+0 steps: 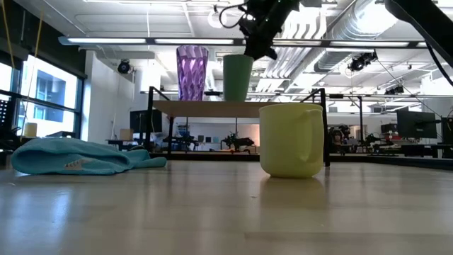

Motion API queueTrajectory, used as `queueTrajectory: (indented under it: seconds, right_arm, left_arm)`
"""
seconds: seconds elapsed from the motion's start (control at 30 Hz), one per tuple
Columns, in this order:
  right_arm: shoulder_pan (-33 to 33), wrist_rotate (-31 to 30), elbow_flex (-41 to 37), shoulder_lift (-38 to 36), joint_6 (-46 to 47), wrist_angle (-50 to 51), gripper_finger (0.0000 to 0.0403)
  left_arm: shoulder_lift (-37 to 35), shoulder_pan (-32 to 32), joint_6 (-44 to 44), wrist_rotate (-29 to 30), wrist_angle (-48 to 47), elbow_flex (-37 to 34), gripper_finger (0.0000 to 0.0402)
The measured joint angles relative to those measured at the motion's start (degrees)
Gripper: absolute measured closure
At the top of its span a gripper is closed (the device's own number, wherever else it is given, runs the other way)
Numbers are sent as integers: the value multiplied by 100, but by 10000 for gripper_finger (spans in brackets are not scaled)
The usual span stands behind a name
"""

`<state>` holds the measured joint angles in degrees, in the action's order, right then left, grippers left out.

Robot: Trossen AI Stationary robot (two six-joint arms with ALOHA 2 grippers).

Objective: Stack small to large cups/mugs on shelf
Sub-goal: Put the green cup on the shelf

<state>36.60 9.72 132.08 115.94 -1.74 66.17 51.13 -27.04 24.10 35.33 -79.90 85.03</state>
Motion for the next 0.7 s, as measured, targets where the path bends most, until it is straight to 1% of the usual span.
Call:
queueTrajectory:
  seconds: [0.17,0.33,0.7]
  right_arm:
    - [-61,-1,114,3,17,148,403]
    - [-78,-33,117,175,26,457,403]
    - [-76,-42,117,218,30,306,403]
  left_arm:
    - [0,-1,0,2,2,0,293]
    - [0,0,23,1,2,0,293]
    - [0,1,44,-37,4,0,293]
